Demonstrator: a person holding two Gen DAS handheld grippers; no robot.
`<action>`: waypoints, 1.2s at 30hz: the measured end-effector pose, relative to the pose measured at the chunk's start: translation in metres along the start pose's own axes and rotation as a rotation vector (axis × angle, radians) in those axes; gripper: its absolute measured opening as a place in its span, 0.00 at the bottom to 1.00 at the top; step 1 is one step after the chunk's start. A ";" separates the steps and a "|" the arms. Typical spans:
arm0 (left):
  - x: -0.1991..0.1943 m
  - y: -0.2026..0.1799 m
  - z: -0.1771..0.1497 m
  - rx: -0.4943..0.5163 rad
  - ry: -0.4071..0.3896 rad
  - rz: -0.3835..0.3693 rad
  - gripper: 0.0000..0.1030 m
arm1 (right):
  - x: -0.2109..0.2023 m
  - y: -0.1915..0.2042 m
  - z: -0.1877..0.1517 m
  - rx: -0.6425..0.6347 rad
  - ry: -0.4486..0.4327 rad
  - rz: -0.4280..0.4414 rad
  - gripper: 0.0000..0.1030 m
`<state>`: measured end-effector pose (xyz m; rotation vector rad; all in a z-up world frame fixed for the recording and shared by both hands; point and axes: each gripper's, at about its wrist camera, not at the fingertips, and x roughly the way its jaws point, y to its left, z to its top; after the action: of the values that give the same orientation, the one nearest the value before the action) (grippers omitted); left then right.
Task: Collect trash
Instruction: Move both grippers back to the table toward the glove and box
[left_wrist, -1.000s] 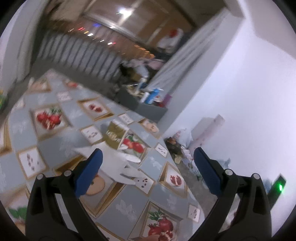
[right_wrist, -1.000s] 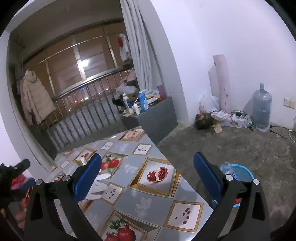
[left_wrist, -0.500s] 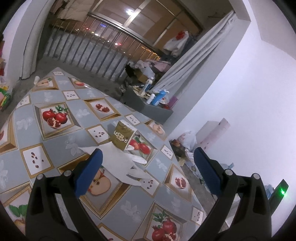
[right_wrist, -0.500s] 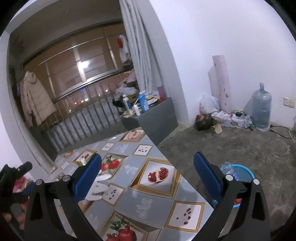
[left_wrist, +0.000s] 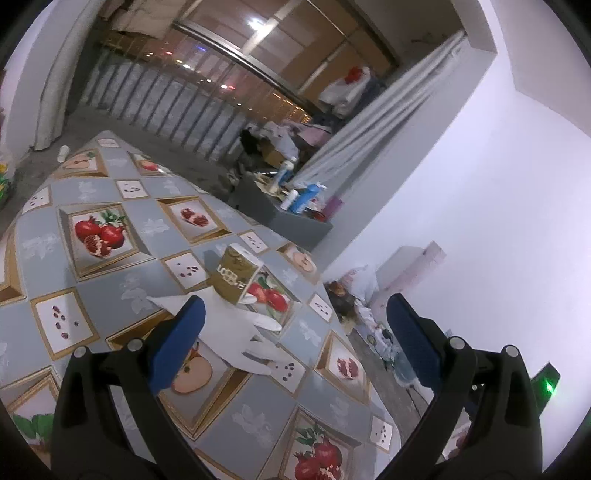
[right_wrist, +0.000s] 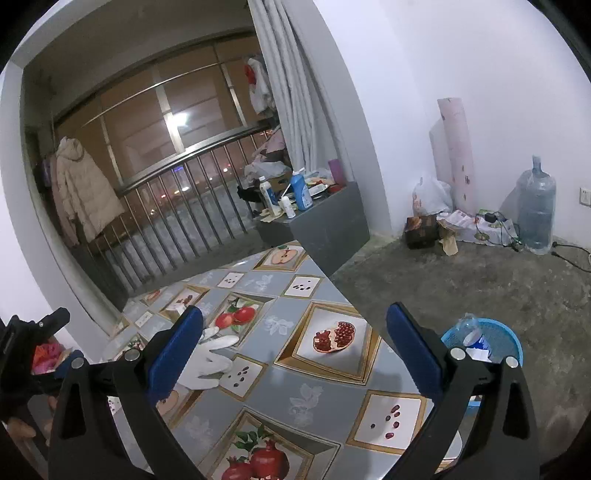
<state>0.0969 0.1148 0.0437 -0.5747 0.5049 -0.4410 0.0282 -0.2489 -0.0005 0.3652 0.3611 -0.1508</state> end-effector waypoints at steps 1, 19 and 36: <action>0.001 -0.002 0.000 0.016 0.013 -0.012 0.92 | 0.001 0.001 0.000 0.000 0.002 -0.001 0.94; -0.002 -0.013 -0.001 0.100 0.015 -0.021 0.92 | 0.006 0.009 -0.004 -0.019 0.010 -0.024 0.94; 0.008 0.012 0.001 0.255 0.064 0.189 0.92 | 0.088 0.024 -0.042 -0.130 0.389 0.105 0.94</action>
<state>0.1066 0.1198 0.0344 -0.2654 0.5489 -0.3373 0.1017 -0.2182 -0.0623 0.2825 0.7309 0.0488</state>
